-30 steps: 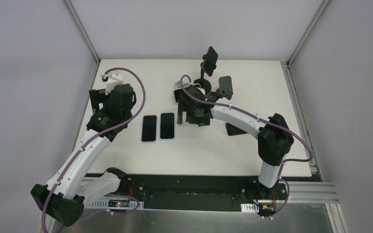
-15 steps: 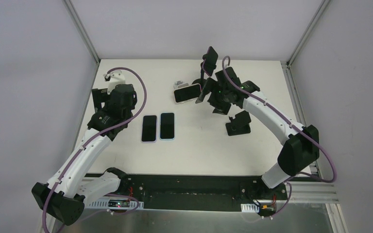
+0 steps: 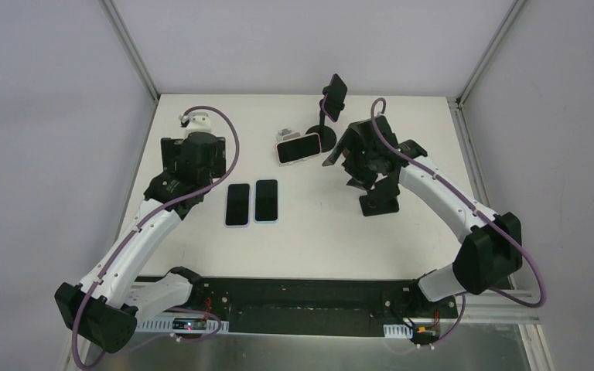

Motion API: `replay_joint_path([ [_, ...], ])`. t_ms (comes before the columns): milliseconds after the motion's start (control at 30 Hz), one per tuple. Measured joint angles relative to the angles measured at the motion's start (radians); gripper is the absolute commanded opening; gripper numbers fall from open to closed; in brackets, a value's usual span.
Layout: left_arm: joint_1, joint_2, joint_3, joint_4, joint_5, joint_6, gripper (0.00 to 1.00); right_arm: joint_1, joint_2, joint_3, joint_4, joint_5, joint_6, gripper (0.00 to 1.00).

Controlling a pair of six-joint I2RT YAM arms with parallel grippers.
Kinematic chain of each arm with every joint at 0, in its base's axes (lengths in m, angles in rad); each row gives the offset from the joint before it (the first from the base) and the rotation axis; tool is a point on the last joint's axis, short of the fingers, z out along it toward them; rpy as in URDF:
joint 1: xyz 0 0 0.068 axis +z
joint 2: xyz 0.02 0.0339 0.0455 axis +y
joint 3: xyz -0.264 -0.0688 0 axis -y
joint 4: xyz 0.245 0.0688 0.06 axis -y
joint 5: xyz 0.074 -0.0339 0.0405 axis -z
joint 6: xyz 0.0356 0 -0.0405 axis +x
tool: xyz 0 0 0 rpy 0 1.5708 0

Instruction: Remove the phone from the phone stand

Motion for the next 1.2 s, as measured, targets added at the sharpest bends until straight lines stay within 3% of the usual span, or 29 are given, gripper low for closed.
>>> replay_joint_path([
  [400,0.000,0.047,0.000,0.064,0.416,0.005,1.00,0.000,-0.224,-0.189,0.007,0.002,-0.003,0.96],
  [633,0.000,0.183,0.030,0.127,0.595,-0.013,1.00,0.000,-0.372,-0.283,-0.023,0.046,-0.026,0.97],
  [900,-0.001,0.339,0.104,0.185,0.655,0.075,1.00,-0.004,-0.515,-0.383,-0.057,0.085,-0.038,0.97],
  [1200,-0.061,0.426,0.115,0.303,0.615,0.302,1.00,-0.008,-0.581,-0.419,-0.084,0.103,-0.053,0.97],
])
